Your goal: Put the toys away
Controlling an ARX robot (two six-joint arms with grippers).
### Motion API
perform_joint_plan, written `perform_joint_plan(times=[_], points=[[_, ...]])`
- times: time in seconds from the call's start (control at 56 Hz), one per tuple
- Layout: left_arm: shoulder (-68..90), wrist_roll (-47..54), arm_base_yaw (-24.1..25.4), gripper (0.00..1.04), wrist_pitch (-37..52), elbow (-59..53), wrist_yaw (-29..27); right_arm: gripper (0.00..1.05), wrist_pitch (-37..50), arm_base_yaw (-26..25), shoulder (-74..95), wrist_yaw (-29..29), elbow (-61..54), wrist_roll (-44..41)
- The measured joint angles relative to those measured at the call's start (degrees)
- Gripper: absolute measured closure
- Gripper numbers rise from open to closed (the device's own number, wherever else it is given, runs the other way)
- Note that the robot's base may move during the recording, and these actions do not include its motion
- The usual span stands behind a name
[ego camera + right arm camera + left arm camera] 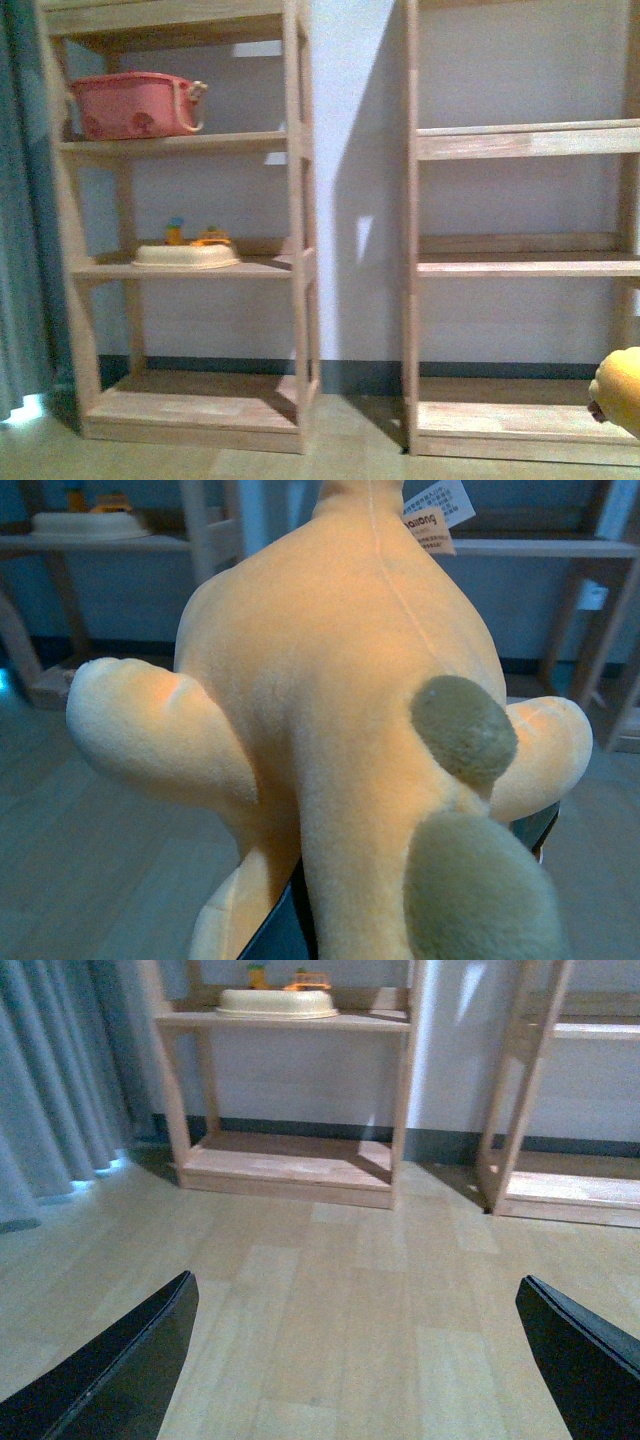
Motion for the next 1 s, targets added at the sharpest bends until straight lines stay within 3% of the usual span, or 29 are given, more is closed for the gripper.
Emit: perform_joint_plan(times=[1.001], points=[[0.0, 0.0, 0.0, 0.06, 0.0, 0.0, 0.1, 0.98, 0.0, -0.1, 0.0, -0.2, 0.0, 0.0]])
